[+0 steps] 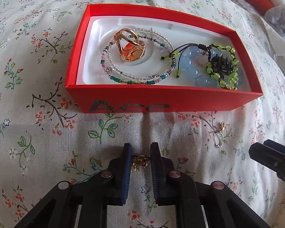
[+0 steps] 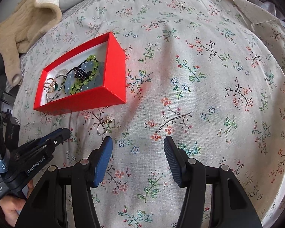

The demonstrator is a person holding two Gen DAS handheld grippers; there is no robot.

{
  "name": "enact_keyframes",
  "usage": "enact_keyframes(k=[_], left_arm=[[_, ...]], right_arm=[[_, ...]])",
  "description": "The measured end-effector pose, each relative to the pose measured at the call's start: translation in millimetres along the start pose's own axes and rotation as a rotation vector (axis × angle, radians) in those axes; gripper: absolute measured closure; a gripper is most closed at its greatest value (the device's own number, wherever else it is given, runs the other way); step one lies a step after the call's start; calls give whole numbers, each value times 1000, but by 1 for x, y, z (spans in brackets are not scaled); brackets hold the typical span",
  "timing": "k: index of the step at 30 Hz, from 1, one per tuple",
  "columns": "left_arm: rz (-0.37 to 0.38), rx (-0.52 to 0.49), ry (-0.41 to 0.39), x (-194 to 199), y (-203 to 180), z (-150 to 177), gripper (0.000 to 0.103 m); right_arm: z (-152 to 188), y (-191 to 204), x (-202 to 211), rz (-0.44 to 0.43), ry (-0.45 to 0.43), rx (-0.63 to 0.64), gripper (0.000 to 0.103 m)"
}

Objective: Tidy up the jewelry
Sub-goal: 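Grasp the small gold earring beside the box with the left tool, then grasp the small silver earring beside the box with the right tool while the left tool holds the gold earring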

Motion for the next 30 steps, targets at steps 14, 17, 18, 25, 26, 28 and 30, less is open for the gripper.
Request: enact_keyframes(k=[14,17,18,25,26,28,30], left_arm=[[32,23,-66,30,18,-2,90],[31,35,-66,33,28,0,90],[30,39,-66,34,30,2,90],[29,47,-66,37,42,3,90],[28,49,-65,36,43,3,90],[27,50,-63,36,45,3,90],[25,48,-61,36,46,3,90]], right_arm=[[-8,24,-6,-51,-5,5,46],[-7,36,-16,-101,24,-16,64],[-7,39,-19,-108,32,-18,65],[-10,52,-35,-64,42,-4,75],[-11,52,-37,-57,42,-4,76],[-12,52,-40,-42,39,-5,79],[-13,52,-43,-21,38,3,82]])
Point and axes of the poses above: each gripper's, at about its wrist camera, not at the fingertips, and x roughly against the way its jaws point, y to its left, z to its underside, the point moved 7 cm from there along -x, roughly the way its jaws point, and after that the axes turned 2 degrees about -z, right-handed, at the moved point
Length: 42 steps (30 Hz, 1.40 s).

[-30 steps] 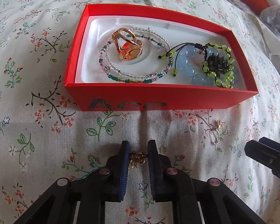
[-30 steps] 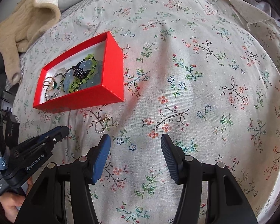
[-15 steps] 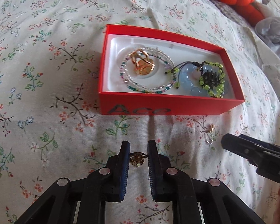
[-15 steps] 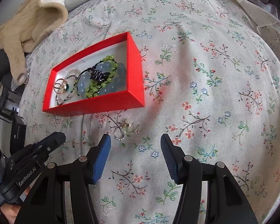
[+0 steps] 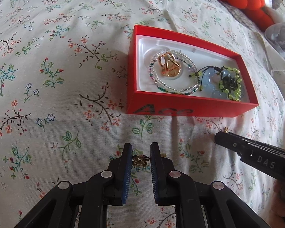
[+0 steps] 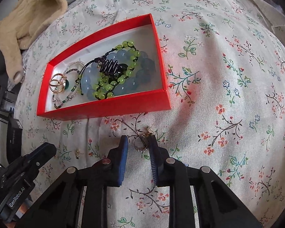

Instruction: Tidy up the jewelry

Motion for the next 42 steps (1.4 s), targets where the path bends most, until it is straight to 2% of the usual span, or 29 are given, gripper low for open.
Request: enact_keyframes(k=[2,11,21,29,36,42], left_arm=[[-1,-4,3,0,1,1,90],[-4,8,-2,5,5,5,90],[31,42,-60,25,4,-2,90],[57,36,-141,38,-3,-17,90],[88,3,-220,38,-16,-38,90],[100,-9,-210,23,-24,-49,90]], right_arm=[[0,-1,-1,21,-3,13,87],[6,-8,12,-15,-6,12,88],[8,-16,52,-63,-82,-9,88],[6,-20,75,-85,-138,-2,88],[-17,-10,84,-125,-206,17,88],[-36,-5,77,-135,-234,44,88]])
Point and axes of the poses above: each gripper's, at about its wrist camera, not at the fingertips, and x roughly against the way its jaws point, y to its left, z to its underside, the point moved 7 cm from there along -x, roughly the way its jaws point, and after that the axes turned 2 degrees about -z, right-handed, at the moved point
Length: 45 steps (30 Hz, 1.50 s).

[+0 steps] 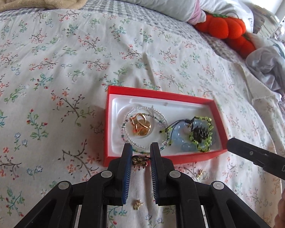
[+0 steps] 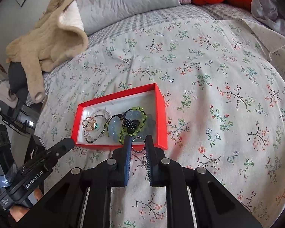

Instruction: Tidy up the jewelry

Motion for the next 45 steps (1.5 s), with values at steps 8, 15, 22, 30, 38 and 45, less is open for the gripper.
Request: enact_keyframes(k=[8,15,22,30,38,45], left_arm=[[23,-16,19,-21,-6,-10,89],[74,-29,29,-27,-21,-16,87],[20,-50,3,-9,-16,-20,67],[-51,-15,12,-2,12,-18,63],[-73,-41,20,0,13,-12,50],[-99,-59,20,4,10,-7,42]], right_arm=[[-14,2,-8,-3,-31,50,88],[-18,1,-14,6,-33,58,87],[-20,1,-16,14,-35,56,87],[-32,10,-35,43,-43,49,87],[-40,12,-43,17,-62,12,82],[-37,16,-25,4,-72,37,73]])
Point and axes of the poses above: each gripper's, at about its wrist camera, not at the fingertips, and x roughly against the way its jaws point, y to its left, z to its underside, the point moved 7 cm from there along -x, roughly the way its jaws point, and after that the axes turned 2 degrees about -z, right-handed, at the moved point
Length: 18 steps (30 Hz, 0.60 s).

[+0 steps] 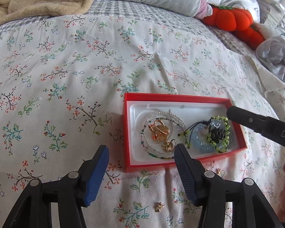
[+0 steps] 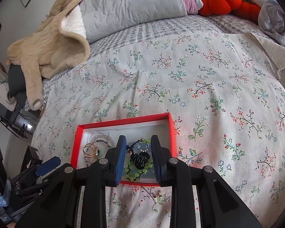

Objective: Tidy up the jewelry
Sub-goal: 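Withdraw the right tool from the box while the left tool returns to the gold earring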

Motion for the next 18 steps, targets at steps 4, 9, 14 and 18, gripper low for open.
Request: enact_keyframes(k=[4,9,14,18], left_arm=[[-15,-9,-5,6,-2,5,37],[-41,-32,-8,14,-5,16,31],[-62,-47,-6,22,-7,27,25],[-78,-65,-2,27,-9,37,22]], right_arm=[[6,3,15,-11,-7,18,66],[19,4,31,-1,-5,41,53],[32,0,43,25,3,53,49],[43,-5,49,46,14,51,46]])
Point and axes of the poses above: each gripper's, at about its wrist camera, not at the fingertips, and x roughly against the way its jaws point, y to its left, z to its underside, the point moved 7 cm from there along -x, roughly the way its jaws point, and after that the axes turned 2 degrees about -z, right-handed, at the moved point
